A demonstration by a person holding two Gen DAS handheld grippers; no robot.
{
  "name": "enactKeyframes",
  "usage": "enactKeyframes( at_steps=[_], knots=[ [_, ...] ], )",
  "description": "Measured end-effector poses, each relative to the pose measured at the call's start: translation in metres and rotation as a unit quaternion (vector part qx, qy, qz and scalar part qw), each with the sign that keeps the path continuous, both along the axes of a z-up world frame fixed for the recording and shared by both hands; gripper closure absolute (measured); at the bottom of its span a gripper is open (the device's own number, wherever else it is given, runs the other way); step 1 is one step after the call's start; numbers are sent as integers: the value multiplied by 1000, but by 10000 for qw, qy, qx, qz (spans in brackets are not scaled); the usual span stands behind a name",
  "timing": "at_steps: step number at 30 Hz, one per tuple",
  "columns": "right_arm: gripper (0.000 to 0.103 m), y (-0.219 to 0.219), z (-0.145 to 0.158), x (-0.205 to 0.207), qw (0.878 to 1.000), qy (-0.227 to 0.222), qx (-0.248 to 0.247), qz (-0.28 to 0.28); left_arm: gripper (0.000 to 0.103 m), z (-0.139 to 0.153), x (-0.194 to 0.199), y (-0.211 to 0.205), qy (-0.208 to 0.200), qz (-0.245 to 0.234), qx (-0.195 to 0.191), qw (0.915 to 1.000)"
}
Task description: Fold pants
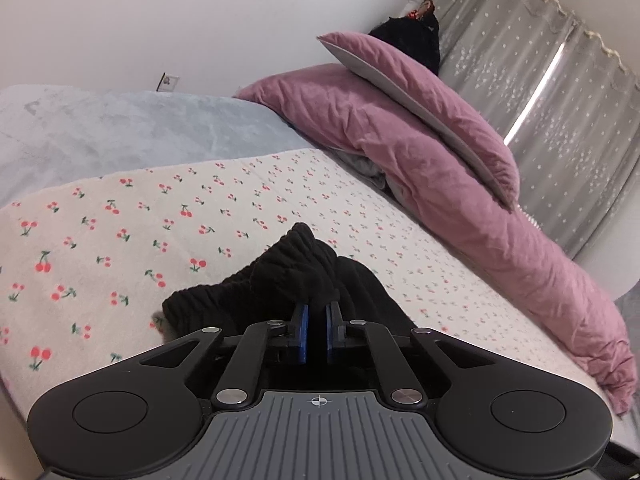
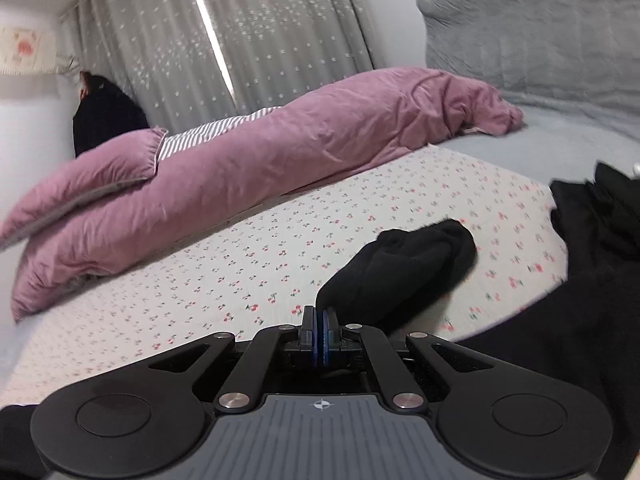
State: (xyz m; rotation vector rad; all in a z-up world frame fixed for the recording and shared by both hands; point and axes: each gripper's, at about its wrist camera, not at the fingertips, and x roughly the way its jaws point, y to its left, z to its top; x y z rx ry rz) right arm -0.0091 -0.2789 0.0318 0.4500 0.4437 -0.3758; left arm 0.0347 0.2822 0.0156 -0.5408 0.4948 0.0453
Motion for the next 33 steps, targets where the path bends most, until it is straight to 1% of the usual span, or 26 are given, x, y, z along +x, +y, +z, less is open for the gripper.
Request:
enactKeyframes(
  at_steps=[3, 7, 10, 15, 18, 20, 24, 26, 28, 29, 30, 31, 32, 33],
  knots=[
    [103, -1, 1, -22, 10000, -67, 62, 8, 98, 5, -17, 4, -101, -76, -98, 9999],
    [103, 0, -1, -49, 9999, -67, 102, 53, 98, 7, -38, 6, -148, -83, 158, 9997],
    [103, 2, -7, -62, 9999, 25, 97, 105, 98, 1, -46, 9, -37, -70, 270, 9996],
    [103, 10, -19, -73, 9994, 244, 122, 221, 98, -6, -54, 17, 87, 51, 253, 9996],
    [103, 12, -23, -79, 9991, 327, 153, 232, 98, -7, -61, 16, 100, 47, 416, 9991],
    [103, 13, -25, -83, 9988, 392, 163, 235, 98, -9, -64, 14, 183, 22, 527, 9984],
    [103, 14, -32, -86, 9978, 587, 170, 240, 98, -19, -62, 17, 512, 0, 579, 9970],
    [103, 14, -38, -83, 9963, 805, 177, 247, 97, -23, -59, 16, 695, -64, 644, 9955],
    [103, 14, -47, -75, 9931, 1123, 180, 295, 97, -27, -56, 13, 854, -171, 794, 9930],
    [101, 14, -53, -71, 9907, 1303, 193, 343, 96, -28, -54, 10, 916, -241, 914, 9913],
    [100, 13, -61, -66, 9878, 1490, 240, 379, 92, -28, -54, 8, 922, -242, 1000, 9904],
    [100, 12, -66, -64, 9864, 1572, 269, 405, 90, -28, -55, 7, 906, -214, 1060, 9900],
    [95, 14, -66, -65, 9867, 1556, 217, 418, 90, -26, -57, 5, 869, -215, 1136, 9895],
    [87, 15, -63, -66, 9868, 1545, 196, 437, 86, -25, -59, 3, 824, -227, 1213, 9889]
  ],
)
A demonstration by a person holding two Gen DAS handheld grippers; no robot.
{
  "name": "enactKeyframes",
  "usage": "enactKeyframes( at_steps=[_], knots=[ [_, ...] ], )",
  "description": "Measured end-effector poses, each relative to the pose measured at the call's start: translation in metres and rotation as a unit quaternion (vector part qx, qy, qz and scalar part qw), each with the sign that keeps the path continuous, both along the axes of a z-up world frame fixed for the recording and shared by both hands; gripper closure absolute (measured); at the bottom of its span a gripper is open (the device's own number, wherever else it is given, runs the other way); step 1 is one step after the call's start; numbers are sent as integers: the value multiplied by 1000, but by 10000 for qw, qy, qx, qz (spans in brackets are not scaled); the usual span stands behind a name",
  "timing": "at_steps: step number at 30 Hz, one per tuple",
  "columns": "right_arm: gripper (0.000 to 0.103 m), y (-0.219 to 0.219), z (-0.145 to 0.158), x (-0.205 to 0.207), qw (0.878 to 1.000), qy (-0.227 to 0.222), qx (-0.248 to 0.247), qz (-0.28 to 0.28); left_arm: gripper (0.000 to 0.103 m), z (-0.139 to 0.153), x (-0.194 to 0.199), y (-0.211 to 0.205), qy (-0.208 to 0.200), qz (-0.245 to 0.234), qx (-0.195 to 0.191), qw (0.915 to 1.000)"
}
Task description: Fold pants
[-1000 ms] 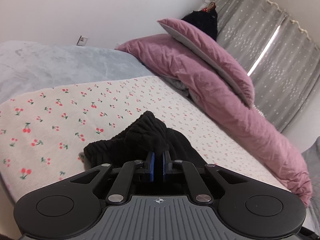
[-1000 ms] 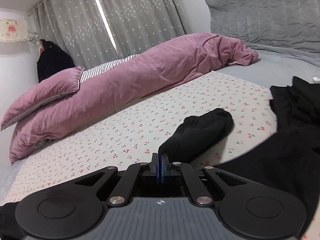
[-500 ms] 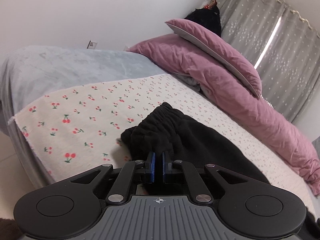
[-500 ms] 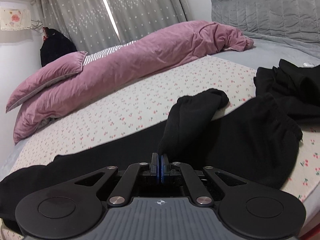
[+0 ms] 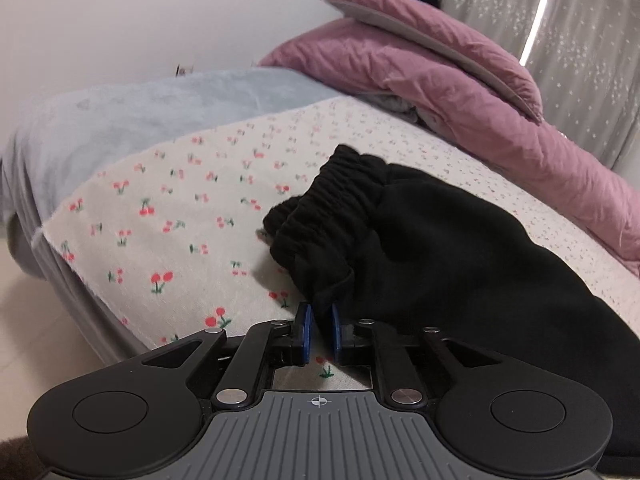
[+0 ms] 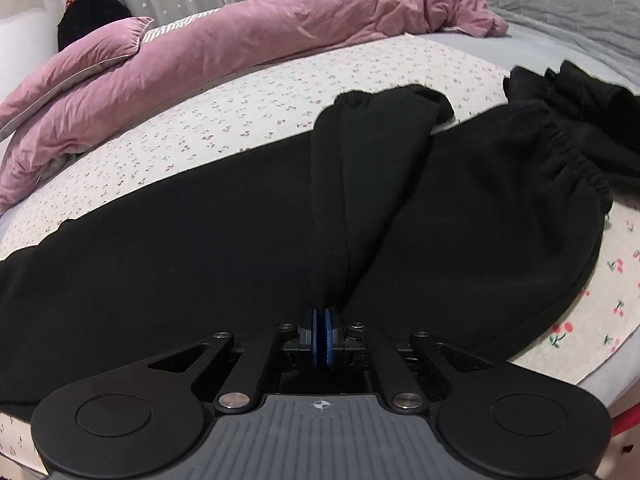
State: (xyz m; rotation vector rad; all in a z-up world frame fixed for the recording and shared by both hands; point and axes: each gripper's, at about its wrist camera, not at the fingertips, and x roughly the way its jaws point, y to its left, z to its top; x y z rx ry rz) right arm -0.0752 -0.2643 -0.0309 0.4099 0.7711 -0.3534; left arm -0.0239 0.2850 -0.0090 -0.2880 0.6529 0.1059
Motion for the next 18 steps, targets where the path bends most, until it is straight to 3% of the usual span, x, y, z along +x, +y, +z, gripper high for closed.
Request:
enactKeyframes(
  at_steps=[2, 4, 6, 8, 14, 18],
  knots=[
    [59, -1, 7, -3, 10000, -54, -13, -5, 76, 5, -5, -6, -102, -94, 145, 9998],
    [56, -2, 13, -8, 9997, -198, -101, -21, 67, 11, -8, -14, -186, -232, 202, 9994],
    [54, -4, 18, -9, 9994, -264, -224, -34, 46, 20, -12, -25, -294, -397, 282, 9984],
    [44, -7, 24, -8, 9988, -362, -310, -65, 34, 29, -14, -38, -430, -631, 383, 9963],
    [39, -11, 43, 18, 9954, -566, -775, -19, 27, 38, 0, -99, -437, -1892, 158, 9808],
    [39, -19, 45, 49, 9946, -561, -871, 54, 20, 35, 13, -154, -410, -2819, 225, 9583]
  ],
)
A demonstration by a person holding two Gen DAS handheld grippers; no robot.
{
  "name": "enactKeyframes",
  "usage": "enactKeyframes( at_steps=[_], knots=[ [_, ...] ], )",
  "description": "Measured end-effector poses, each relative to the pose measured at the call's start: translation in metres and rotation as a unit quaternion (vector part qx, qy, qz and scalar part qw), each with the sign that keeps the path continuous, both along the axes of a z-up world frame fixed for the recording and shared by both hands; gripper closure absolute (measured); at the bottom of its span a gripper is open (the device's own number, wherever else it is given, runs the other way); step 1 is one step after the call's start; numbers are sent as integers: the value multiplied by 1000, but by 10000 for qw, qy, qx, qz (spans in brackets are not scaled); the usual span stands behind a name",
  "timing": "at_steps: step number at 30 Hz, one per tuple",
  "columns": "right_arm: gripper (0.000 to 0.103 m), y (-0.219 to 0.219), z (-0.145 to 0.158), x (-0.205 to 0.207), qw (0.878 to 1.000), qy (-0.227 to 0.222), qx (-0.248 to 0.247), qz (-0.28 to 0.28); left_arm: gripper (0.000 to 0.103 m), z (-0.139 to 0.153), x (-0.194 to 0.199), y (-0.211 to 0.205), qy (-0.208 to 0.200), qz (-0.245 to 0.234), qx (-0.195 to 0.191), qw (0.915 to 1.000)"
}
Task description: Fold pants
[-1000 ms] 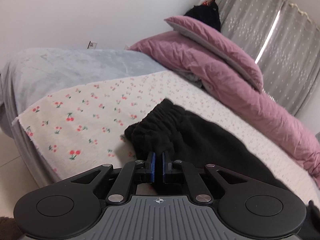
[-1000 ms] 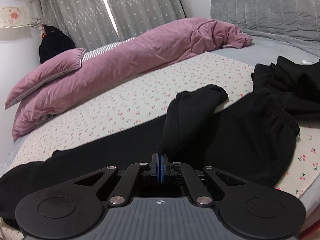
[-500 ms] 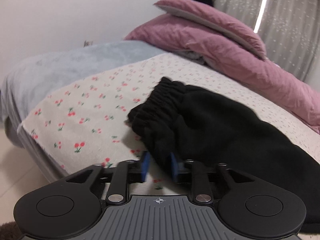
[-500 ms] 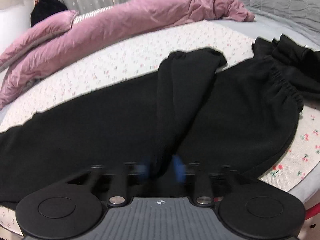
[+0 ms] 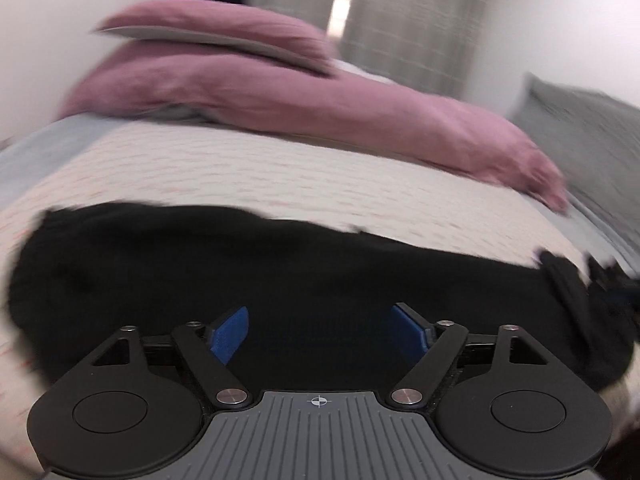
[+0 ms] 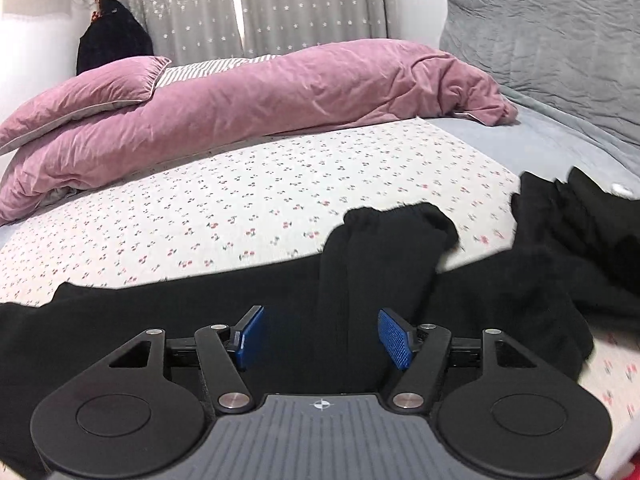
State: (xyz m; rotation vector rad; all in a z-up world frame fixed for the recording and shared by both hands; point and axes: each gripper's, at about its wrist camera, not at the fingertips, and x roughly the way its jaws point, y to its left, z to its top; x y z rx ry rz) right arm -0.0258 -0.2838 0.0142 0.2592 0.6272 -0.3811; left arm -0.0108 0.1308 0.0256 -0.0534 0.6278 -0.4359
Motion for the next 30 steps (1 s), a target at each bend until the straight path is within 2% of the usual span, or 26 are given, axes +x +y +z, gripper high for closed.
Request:
enactKeyframes(
  at_steps=[2, 4, 7, 9, 12, 13, 14, 16, 17, 21, 24, 28, 30],
  knots=[
    [39, -3, -4, 13, 10000, 28, -65, -28, 20, -4, 6, -29, 22, -461, 49, 9989],
    [41, -9, -11, 28, 9998, 87, -154, -95, 20, -11, 12, -52, 171, -890, -72, 9959],
    [46, -18, -24, 45, 9992, 304, -166, -215, 20, -24, 20, -85, 513, -1521, -413, 9862],
    [55, -24, -34, 54, 9987, 414, -111, -292, 20, -33, 21, -104, 613, -1896, -617, 9780],
    [63, -30, -46, 63, 9978, 564, -130, -326, 22, -46, 16, -128, 450, -2365, -617, 9686],
    [76, -31, -49, 64, 9977, 562, -190, -318, 23, -51, 13, -135, 355, -2503, -557, 9659],
    [99, -31, -50, 65, 9976, 576, -265, -273, 24, -54, 7, -140, 246, -2603, -482, 9640],
    [99, -33, -46, 61, 9977, 520, -337, -265, 34, -59, -1, -149, 26, -2773, -377, 9601],
    [99, -37, -42, 54, 9985, 383, -195, -334, 38, -62, -4, -152, 0, -2913, -336, 9560],
    [99, -66, -23, 10, 9947, -325, 461, -863, 39, -61, -17, -153, -160, -3408, -261, 9396],
    [99, -92, -24, -35, 9841, -604, 1044, -1306, 45, -62, -26, -156, -200, -3670, -116, 9299],
    [98, -124, -48, -78, 9594, -564, 2141, -1747, 52, -68, -31, -162, -164, -3830, 118, 9235],
    [95, -129, -51, -90, 9545, -566, 2197, -1935, 53, -68, -33, -167, -253, -3865, 262, 9216]
  ],
)
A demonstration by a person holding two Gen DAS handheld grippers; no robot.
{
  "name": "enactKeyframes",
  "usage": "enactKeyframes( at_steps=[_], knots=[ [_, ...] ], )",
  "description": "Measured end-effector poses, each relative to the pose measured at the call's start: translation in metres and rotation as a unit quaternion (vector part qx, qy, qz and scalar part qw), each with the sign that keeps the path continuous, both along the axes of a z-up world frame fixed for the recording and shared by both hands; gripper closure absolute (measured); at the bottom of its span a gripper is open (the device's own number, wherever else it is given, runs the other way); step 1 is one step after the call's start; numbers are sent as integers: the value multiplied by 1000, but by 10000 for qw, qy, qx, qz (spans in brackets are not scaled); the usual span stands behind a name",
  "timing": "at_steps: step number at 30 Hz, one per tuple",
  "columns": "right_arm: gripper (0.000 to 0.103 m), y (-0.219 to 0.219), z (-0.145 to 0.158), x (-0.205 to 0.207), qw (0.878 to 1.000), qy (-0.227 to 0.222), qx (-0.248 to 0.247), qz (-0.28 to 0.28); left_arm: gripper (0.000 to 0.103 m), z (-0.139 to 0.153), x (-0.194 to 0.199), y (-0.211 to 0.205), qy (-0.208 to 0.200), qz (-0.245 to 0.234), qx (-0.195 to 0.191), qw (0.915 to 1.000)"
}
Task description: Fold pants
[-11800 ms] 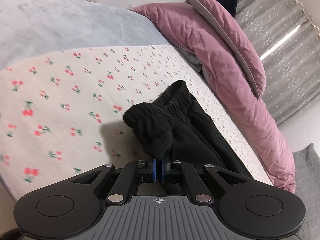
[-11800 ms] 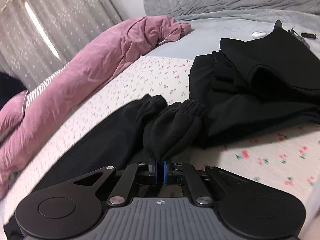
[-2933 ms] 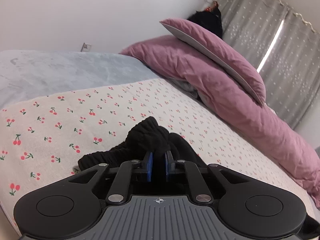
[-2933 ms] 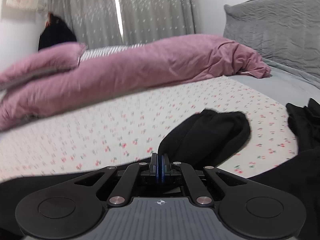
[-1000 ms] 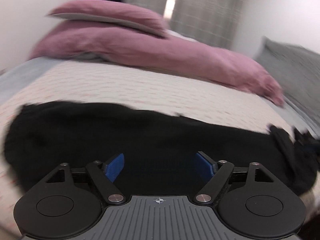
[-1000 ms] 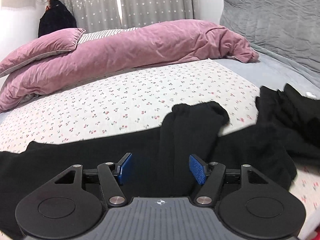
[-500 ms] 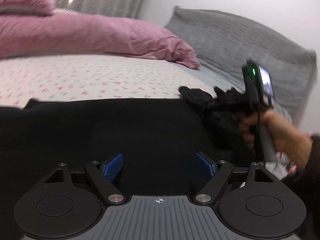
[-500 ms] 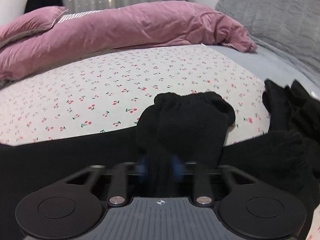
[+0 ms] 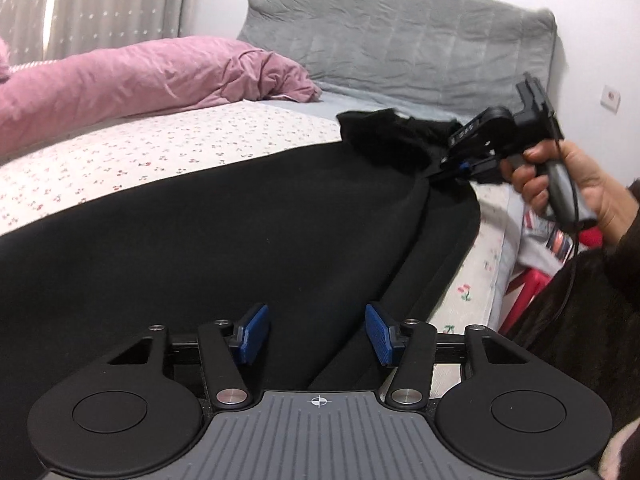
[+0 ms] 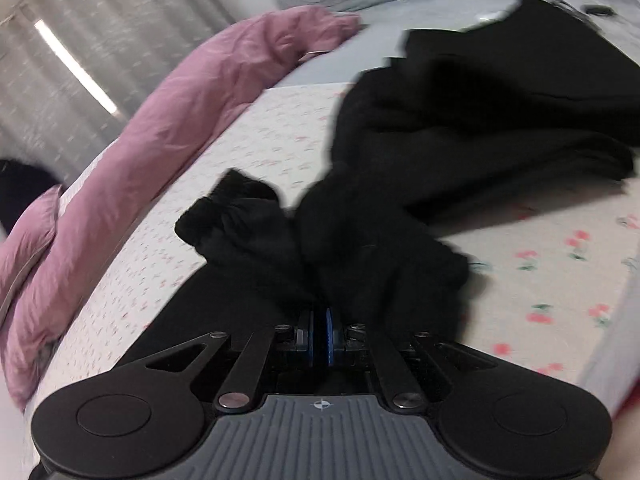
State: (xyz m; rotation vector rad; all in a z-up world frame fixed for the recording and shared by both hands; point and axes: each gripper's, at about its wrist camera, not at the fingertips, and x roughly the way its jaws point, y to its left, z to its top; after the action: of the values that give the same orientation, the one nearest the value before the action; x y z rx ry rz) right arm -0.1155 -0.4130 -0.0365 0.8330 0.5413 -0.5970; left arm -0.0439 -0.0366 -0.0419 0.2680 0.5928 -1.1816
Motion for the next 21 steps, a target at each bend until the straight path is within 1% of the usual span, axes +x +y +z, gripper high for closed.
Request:
enactKeyframes(
  at_steps=[1, 2, 3, 4, 5, 7, 10, 13, 15, 17, 18, 20, 21],
  knots=[
    [86, 1, 3, -5, 9999, -19, -90, -63, 53, 0, -1, -2, -38, -19, 29, 10000],
    [81, 2, 6, -8, 9997, -67, -183, -136, 53, 0, -1, -7, -76, -32, 65, 9999],
    [81, 4, 10, -12, 9993, -120, -295, -195, 53, 0, 1, -12, -104, -45, 88, 9999],
    [76, 6, 12, -14, 9988, -171, -410, -189, 53, 0, 0, -13, -138, -61, 109, 9998],
    [68, 9, 14, -14, 9984, -216, -500, -143, 53, -1, -1, -11, -165, -77, 127, 9998],
    [61, 13, 16, -12, 9979, -242, -592, -98, 53, -1, -3, -10, -221, -110, 159, 9996],
    [59, 16, 14, -4, 9979, -229, -607, 48, 53, -1, -6, -11, -258, -196, 177, 9993],
    [57, 8, 12, 4, 9981, -273, -549, 90, 53, -1, -9, -15, -285, -311, 177, 9990],
    [57, -1, 11, 5, 9982, -459, -380, 31, 53, -2, -10, -19, -306, -357, 186, 9987],
    [55, -8, 13, -6, 9973, -716, -180, -53, 54, -3, -11, -23, -348, -384, 210, 9984],
    [53, -10, 13, -10, 9961, -868, -89, -93, 54, -3, -12, -25, -382, -396, 226, 9982],
    [46, -11, 13, -17, 9939, -1089, 54, -163, 55, -4, -14, -28, -460, -406, 278, 9977],
    [45, -11, 12, -20, 9928, -1176, 117, -188, 57, -4, -14, -29, -473, -395, 284, 9977]
  ],
)
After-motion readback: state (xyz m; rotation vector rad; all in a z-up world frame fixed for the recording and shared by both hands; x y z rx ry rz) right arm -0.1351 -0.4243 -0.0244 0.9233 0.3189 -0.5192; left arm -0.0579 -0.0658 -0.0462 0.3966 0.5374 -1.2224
